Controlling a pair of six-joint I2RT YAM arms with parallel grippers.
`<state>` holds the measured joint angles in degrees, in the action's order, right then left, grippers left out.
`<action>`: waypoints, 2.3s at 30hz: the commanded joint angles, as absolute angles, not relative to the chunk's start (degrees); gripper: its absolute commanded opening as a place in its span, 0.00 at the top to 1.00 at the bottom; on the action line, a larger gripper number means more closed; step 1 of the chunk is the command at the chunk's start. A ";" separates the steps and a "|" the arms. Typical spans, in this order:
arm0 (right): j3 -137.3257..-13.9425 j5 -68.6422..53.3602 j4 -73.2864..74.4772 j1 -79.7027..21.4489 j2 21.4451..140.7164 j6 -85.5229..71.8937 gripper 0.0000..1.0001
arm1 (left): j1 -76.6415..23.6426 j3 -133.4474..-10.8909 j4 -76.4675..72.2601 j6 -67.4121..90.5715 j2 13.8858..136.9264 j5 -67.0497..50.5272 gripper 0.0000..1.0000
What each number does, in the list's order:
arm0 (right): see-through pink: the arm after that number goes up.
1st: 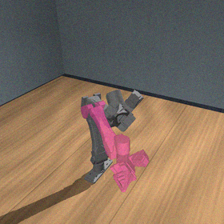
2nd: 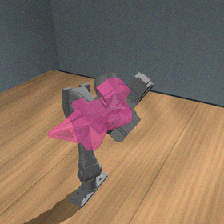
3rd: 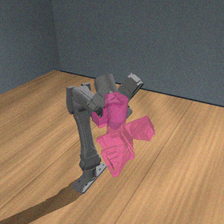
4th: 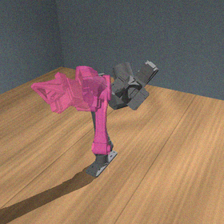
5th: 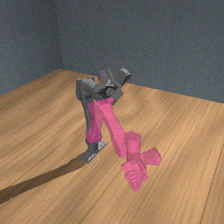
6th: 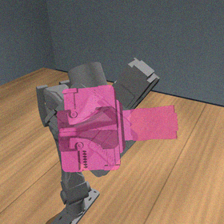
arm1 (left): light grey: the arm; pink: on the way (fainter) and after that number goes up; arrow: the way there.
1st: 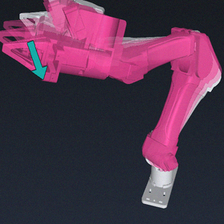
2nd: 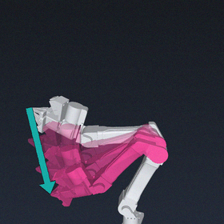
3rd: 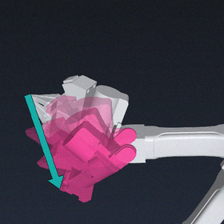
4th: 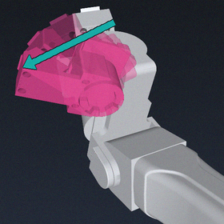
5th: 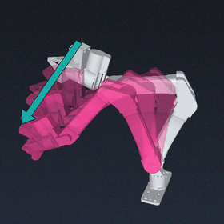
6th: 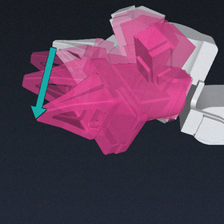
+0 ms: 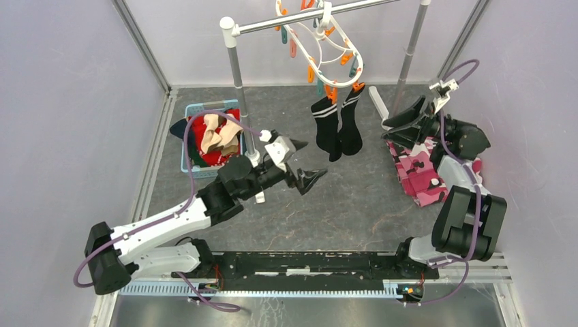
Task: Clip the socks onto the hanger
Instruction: Clamp the sock onto the hanger, then pick up the sock from the bin.
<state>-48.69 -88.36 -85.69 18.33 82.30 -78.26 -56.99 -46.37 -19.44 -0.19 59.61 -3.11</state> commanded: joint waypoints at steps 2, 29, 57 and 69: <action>-39.66 -84.69 -112.05 18.30 77.25 -80.28 0.22 | -54.68 -36.12 -18.54 10.98 52.81 -1.73 0.00; -43.22 -56.40 21.64 17.71 59.30 31.56 0.02 | -4.85 -33.80 -2.99 24.33 44.94 -16.02 0.04; -44.77 -58.54 25.83 17.67 61.74 35.69 0.02 | -2.81 -66.13 25.85 2.54 78.14 -6.22 0.41; -44.82 -59.13 26.45 17.66 62.49 36.22 0.02 | -7.39 -70.58 29.44 0.35 86.19 2.62 0.37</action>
<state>-42.76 -57.23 25.89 17.43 62.00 35.09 -7.62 -70.02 29.19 3.60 85.01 0.69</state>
